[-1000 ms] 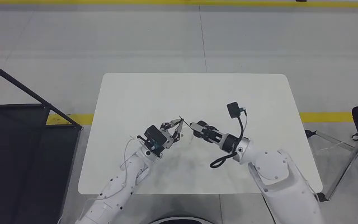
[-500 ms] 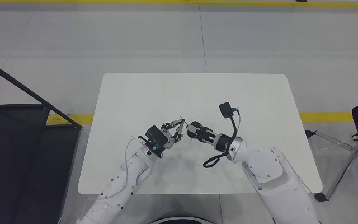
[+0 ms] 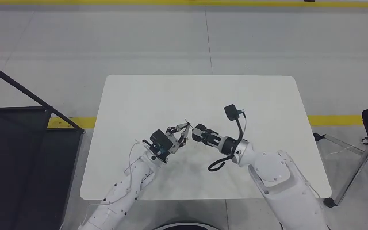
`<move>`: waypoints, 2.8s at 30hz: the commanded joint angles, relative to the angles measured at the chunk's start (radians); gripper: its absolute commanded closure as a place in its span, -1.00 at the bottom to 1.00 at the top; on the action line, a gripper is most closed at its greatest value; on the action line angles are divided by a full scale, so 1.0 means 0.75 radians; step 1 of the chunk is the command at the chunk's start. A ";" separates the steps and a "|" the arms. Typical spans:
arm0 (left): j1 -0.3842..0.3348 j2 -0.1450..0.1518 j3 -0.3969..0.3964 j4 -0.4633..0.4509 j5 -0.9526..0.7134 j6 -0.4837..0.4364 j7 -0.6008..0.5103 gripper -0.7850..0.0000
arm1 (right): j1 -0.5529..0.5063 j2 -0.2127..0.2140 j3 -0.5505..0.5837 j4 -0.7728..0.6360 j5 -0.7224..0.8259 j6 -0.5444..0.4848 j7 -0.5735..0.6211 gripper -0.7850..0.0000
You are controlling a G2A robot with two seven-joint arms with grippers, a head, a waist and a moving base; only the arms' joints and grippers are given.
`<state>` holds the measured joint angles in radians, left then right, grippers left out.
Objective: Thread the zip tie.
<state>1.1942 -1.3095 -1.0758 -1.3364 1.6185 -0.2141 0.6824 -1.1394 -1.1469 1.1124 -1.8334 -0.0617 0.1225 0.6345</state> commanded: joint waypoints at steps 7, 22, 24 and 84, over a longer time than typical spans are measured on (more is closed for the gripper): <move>-0.002 0.000 0.010 0.004 0.050 0.027 0.010 1.00 | 0.007 -0.003 -0.002 0.003 -0.004 0.016 0.003 1.00; 0.006 -0.005 0.005 0.005 0.004 0.057 0.018 1.00 | 0.014 -0.006 -0.012 0.000 -0.051 0.054 0.018 1.00; 0.006 -0.005 0.005 0.005 0.004 0.057 0.018 1.00 | 0.016 -0.007 -0.016 -0.001 -0.062 0.063 0.020 1.00; 0.028 0.001 -0.048 -0.087 -0.268 -0.231 -0.068 1.00 | -0.175 0.016 0.239 -0.067 0.071 -0.096 0.033 -1.00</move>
<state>1.2151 -1.3084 -1.1117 -1.4017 1.4180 -0.3875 0.6314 -1.2709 -1.1346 1.2917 -1.8836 -0.0082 0.0508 0.6598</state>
